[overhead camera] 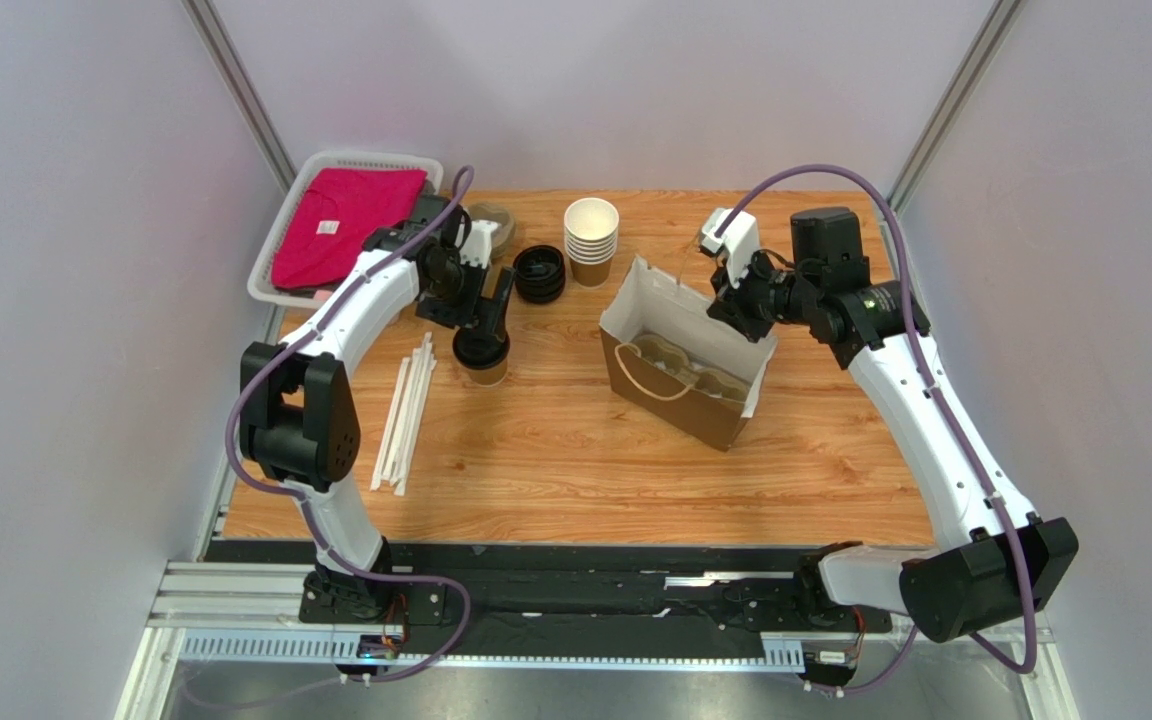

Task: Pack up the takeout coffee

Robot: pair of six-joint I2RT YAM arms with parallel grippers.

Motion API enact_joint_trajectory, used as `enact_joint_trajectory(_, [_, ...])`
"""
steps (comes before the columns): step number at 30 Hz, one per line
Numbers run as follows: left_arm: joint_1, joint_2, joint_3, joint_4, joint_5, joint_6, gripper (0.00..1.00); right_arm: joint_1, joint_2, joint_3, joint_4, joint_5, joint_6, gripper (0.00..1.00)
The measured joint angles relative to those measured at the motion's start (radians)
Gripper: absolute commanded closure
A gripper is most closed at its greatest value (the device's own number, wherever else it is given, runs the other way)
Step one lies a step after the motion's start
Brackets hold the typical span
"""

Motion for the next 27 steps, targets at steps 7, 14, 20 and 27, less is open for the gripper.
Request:
enact_joint_trajectory(7, [0.000, 0.005, -0.017, -0.001, -0.004, -0.006, 0.01, 0.000, 0.000, 0.000, -0.002, 0.001, 0.000, 1.00])
enact_joint_trajectory(14, [0.000, 0.007, -0.027, -0.003, -0.003, -0.011, 0.01, 0.000, 0.000, 0.000, -0.004, 0.002, 0.000, 1.00])
enact_joint_trajectory(20, [0.000, 0.019, -0.032, -0.001, -0.003, -0.014, 0.01, 0.000, 0.000, 0.000, -0.005, 0.002, 0.000, 1.00])
enact_joint_trajectory(27, [0.000, 0.030, -0.032, 0.006, 0.006, -0.015, 0.14, 0.000, 0.000, 0.000, -0.005, 0.002, 0.000, 1.00])
